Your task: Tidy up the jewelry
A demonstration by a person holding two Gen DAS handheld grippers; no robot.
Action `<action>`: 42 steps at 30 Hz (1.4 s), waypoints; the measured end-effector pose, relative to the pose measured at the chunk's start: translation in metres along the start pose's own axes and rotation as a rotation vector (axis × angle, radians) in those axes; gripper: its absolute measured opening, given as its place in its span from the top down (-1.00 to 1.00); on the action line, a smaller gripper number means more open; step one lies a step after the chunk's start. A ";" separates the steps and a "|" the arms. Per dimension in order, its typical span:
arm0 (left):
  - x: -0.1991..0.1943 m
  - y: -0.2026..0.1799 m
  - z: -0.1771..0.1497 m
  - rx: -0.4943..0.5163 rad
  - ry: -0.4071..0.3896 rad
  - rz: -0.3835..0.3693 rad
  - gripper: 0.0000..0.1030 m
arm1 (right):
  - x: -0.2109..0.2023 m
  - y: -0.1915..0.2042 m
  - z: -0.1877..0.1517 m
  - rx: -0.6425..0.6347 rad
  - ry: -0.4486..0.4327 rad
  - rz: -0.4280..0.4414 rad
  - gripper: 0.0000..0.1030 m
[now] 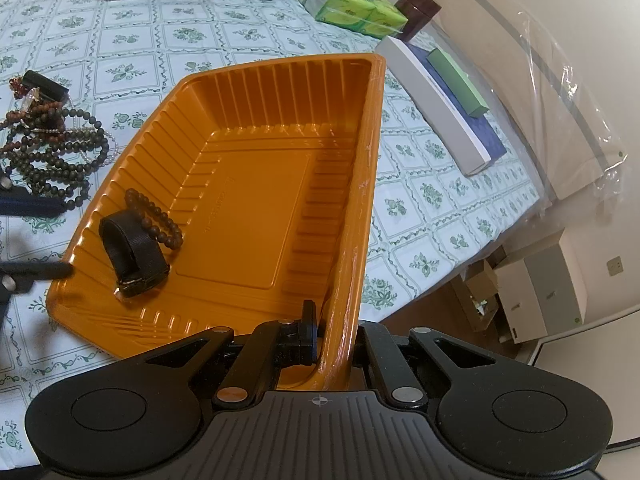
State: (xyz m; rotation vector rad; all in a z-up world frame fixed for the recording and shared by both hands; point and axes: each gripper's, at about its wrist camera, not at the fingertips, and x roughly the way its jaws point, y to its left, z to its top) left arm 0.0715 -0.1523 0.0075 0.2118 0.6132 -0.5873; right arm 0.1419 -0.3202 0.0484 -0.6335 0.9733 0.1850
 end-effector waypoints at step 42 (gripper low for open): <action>-0.022 0.187 -0.077 -0.197 0.132 0.414 0.90 | 0.000 0.000 -0.001 -0.004 0.014 -0.008 0.93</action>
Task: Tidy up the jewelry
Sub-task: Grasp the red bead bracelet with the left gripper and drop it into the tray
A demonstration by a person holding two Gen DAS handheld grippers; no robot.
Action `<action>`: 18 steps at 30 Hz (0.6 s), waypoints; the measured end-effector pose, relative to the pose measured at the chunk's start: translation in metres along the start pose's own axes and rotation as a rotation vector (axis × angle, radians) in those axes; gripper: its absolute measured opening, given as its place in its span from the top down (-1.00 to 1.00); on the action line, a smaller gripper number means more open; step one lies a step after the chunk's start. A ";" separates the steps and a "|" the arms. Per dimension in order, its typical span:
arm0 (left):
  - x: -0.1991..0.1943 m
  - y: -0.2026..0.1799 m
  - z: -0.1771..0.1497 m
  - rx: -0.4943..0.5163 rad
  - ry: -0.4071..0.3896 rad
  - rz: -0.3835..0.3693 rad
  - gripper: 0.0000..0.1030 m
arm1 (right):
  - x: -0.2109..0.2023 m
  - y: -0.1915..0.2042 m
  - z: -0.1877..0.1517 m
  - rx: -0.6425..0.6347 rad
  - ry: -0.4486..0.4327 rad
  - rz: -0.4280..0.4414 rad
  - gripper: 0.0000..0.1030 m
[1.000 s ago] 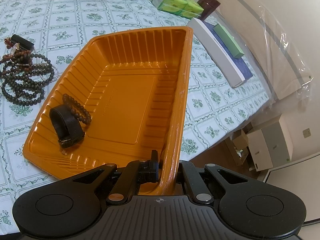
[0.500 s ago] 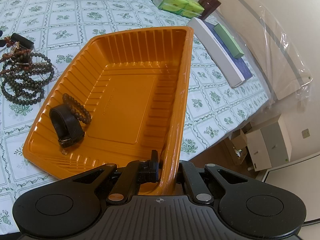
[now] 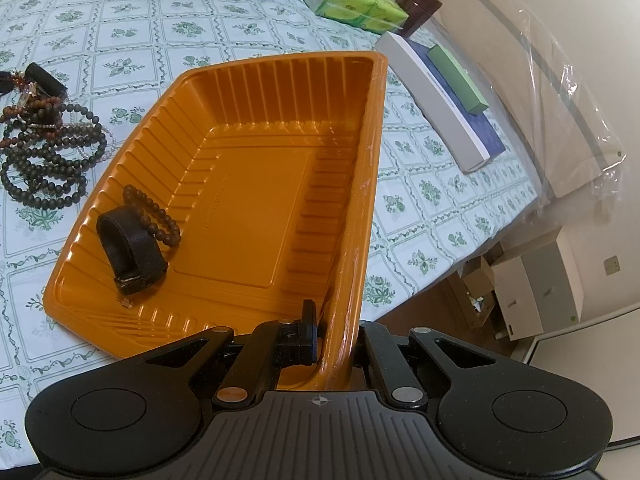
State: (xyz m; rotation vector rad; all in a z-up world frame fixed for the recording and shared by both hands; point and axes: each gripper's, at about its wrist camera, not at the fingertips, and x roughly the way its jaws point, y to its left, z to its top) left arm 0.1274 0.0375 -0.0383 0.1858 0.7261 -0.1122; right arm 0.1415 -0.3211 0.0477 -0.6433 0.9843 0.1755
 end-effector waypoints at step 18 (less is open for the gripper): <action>-0.062 -0.004 0.026 0.005 -0.121 -0.003 0.90 | 0.000 0.001 0.001 -0.001 0.000 -0.001 0.93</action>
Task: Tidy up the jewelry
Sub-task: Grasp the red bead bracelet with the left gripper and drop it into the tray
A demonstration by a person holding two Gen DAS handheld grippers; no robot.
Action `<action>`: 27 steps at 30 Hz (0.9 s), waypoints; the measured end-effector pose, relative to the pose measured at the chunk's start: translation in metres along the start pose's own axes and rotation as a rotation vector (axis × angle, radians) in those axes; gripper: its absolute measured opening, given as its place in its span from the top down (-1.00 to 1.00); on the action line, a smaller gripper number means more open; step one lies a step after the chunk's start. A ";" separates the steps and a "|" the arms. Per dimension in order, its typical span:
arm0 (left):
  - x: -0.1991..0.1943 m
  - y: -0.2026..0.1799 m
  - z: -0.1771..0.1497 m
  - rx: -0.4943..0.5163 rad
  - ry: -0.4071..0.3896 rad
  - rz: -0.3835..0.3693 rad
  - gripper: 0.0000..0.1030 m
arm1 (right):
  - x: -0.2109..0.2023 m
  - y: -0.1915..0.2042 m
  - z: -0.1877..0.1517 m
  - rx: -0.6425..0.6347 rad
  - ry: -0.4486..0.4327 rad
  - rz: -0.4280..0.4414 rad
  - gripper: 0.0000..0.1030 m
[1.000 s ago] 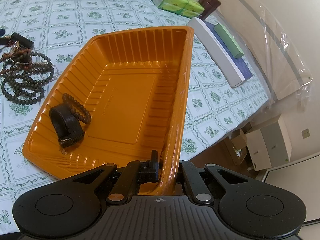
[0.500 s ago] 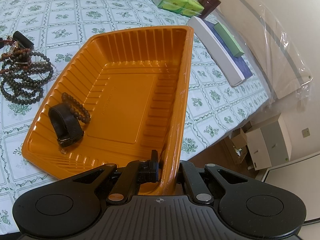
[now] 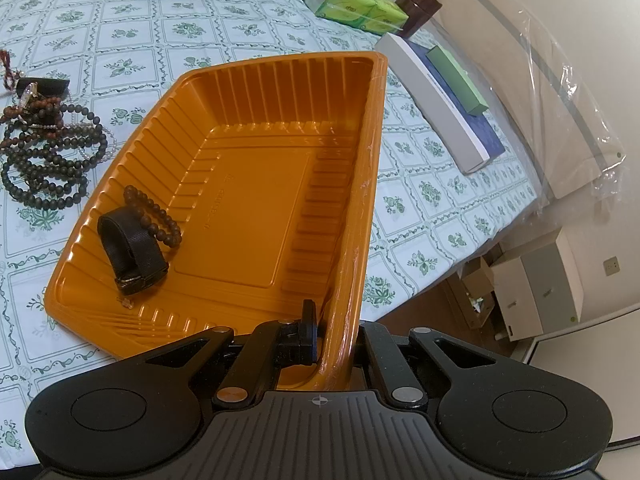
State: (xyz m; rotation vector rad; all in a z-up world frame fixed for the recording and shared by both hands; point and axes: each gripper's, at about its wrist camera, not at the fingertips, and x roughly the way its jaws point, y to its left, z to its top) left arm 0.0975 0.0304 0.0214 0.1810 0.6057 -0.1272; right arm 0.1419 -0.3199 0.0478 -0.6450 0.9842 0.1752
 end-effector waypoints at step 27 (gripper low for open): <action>-0.012 -0.153 0.046 0.129 -0.070 -0.411 0.90 | -0.001 0.001 0.002 0.001 -0.003 0.002 0.93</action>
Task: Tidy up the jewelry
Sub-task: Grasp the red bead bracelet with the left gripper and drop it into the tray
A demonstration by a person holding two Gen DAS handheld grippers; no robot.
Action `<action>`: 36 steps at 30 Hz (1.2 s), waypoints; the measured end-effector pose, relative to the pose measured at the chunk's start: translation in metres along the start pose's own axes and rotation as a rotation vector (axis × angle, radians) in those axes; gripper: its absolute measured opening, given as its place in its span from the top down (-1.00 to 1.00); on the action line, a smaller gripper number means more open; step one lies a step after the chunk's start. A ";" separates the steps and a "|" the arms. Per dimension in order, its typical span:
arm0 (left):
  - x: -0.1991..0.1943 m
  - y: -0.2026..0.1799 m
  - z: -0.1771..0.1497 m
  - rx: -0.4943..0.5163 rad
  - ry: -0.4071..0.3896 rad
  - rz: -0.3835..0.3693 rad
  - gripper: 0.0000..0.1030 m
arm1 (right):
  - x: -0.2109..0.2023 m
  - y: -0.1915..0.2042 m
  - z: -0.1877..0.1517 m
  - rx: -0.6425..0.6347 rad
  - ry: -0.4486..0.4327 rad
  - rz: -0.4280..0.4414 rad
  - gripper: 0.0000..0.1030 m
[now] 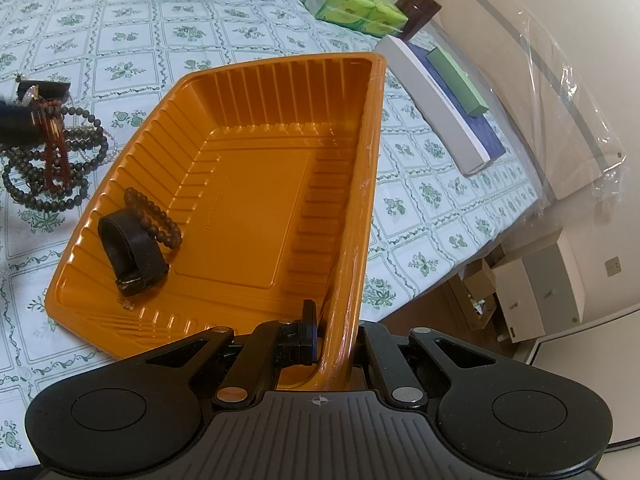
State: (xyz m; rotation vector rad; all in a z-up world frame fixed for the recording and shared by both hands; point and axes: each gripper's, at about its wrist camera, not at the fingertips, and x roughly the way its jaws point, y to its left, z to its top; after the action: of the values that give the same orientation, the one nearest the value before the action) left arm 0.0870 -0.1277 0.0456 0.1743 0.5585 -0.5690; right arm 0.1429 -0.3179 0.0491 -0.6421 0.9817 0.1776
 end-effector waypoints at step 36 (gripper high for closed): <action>-0.031 0.130 -0.085 -0.154 0.130 0.414 0.28 | -0.001 0.001 -0.002 0.001 -0.001 0.000 0.93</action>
State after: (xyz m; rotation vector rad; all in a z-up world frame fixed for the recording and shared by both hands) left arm 0.0989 0.0214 -0.0078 0.1758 0.6685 -0.1119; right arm 0.1404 -0.3187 0.0488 -0.6409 0.9809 0.1768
